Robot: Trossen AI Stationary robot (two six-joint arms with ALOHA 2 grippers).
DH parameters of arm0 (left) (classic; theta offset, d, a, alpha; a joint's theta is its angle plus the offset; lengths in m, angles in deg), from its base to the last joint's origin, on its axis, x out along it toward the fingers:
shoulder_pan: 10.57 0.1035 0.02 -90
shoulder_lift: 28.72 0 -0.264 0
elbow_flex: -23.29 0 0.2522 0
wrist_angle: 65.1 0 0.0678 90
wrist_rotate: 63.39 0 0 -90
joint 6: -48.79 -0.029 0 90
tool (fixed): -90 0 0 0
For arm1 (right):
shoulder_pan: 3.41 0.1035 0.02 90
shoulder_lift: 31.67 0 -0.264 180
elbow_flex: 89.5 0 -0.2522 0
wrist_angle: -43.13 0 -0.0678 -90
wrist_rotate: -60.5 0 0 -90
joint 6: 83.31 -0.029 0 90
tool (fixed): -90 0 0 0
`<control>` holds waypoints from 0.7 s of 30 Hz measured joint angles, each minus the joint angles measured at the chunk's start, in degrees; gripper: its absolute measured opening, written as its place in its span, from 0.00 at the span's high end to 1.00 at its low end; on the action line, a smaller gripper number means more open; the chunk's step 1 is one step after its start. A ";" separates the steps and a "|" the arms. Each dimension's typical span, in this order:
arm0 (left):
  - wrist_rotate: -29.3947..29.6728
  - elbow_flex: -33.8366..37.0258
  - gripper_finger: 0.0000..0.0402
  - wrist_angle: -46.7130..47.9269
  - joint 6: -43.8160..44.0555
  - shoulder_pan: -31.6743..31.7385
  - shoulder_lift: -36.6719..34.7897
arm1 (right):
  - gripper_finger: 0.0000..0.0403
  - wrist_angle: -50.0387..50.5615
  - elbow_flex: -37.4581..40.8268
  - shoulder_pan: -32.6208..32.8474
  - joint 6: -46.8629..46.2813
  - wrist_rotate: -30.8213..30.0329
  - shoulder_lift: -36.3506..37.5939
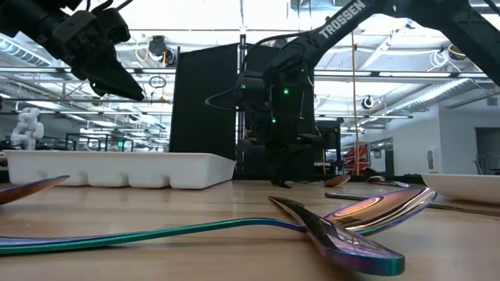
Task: Sort silverware
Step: Put the iridescent knife into the white silverware tray
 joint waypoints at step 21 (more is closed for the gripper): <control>0.00 0.00 0.66 0.04 0.04 0.00 0.00 | 0.91 3.41 -0.11 -1.63 -1.78 6.92 0.15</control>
